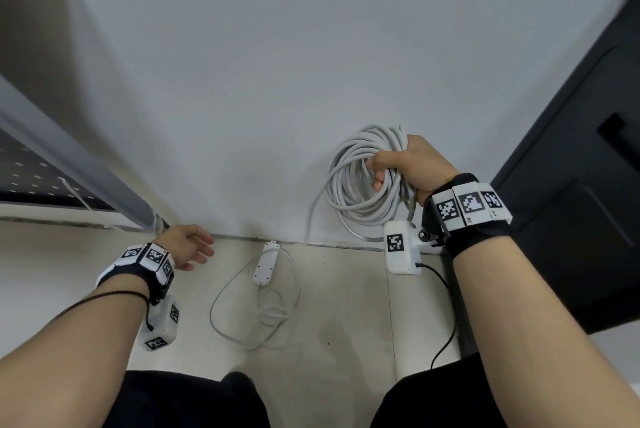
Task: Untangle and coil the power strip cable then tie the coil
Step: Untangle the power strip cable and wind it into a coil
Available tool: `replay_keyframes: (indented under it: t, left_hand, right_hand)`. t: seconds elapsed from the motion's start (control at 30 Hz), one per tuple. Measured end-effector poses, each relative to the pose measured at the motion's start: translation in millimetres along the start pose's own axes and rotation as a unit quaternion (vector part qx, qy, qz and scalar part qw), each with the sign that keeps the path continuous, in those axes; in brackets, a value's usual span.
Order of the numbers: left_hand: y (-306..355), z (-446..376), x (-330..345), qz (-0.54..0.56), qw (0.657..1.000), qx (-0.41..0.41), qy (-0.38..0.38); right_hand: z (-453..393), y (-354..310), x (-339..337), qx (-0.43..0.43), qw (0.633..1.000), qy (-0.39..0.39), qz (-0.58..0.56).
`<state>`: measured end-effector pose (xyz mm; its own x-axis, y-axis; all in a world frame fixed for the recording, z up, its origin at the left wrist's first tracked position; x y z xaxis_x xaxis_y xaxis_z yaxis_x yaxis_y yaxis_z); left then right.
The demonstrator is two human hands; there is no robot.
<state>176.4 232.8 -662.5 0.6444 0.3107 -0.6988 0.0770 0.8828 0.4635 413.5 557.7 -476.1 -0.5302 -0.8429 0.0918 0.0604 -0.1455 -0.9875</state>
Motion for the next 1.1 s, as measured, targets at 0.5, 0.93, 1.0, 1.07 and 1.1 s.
replay_keyframes:
  t: [0.5, 0.93, 1.0, 1.07, 1.1]
  left_hand:
    - [174, 75, 75, -0.032, 0.931, 0.314, -0.184]
    - [92, 24, 69, -0.293, 0.941, 0.135, -0.1]
    - [87, 19, 59, -0.283, 0.947, 0.134, -0.069]
    - [89, 16, 47, -0.247, 0.958, 0.142, -0.021]
    - [94, 16, 40, -0.226, 0.962, 0.152, 0.009]
  right_hand:
    - [-1, 11, 29, 0.003, 1.0, -0.028, 0.001]
    - [1, 0, 7, -0.012, 0.998, 0.016, -0.066]
    - [2, -1, 4, -0.013, 0.997, 0.023, -0.077]
    - [2, -1, 1, -0.013, 0.996, 0.033, -0.079]
    - [2, -2, 1, -0.014, 0.997, 0.038, -0.073]
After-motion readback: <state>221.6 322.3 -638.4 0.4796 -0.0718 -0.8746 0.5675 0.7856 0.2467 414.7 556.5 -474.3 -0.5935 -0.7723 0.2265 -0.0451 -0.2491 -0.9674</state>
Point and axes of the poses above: each hand's wrist, its own z-axis away from the middle knuckle, its own x-axis out of the palm, y = z × x, the point moved 10 cm from there along -z, towards the middle knuckle, and after that the axes turned 13 degrees about -z, right-handed, at the moved point
